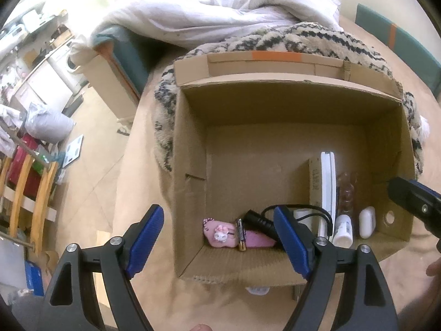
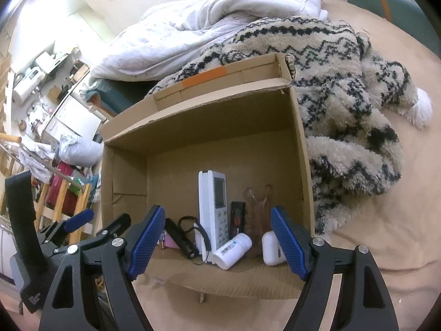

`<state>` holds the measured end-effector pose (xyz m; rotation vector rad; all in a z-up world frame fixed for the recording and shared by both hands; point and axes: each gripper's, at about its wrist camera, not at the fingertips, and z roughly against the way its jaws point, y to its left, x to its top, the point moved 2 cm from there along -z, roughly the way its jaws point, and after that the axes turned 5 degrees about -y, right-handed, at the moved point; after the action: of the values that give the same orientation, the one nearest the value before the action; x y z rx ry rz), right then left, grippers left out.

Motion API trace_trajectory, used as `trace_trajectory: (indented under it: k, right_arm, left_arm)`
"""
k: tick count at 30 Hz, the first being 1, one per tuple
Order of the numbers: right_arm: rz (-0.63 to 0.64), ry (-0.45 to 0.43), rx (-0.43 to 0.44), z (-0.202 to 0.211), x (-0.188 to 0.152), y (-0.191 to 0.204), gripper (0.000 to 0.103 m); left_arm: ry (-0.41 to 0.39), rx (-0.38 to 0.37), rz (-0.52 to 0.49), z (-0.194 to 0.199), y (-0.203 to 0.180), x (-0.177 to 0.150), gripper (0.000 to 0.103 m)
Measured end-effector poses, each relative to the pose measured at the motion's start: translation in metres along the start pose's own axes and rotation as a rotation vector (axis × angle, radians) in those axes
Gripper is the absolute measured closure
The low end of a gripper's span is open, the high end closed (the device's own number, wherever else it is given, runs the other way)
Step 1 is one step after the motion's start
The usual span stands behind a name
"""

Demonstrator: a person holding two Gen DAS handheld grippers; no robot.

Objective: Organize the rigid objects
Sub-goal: 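Lower the pill bottle and battery into the box and open both grippers, then withdraw both grippers and grasp the second AA battery with the right gripper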

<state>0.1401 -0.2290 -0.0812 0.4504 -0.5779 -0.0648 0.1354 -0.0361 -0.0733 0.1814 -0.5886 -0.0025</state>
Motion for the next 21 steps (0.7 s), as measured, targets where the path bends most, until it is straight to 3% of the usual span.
trace_trajectory:
  k: [14, 21]
  right_arm:
    - [-0.041, -0.012, -0.016, 0.025, -0.02, -0.005, 0.02]
    - [-0.13, 0.06, -0.022, 0.023, -0.048, -0.015, 0.02]
  left_arm:
    - [-0.046, 0.005, 0.039, 0.027, 0.03, -0.019, 0.023]
    - [-0.033, 0.0, 0.061, 0.024, 0.044, -0.037, 0.023]
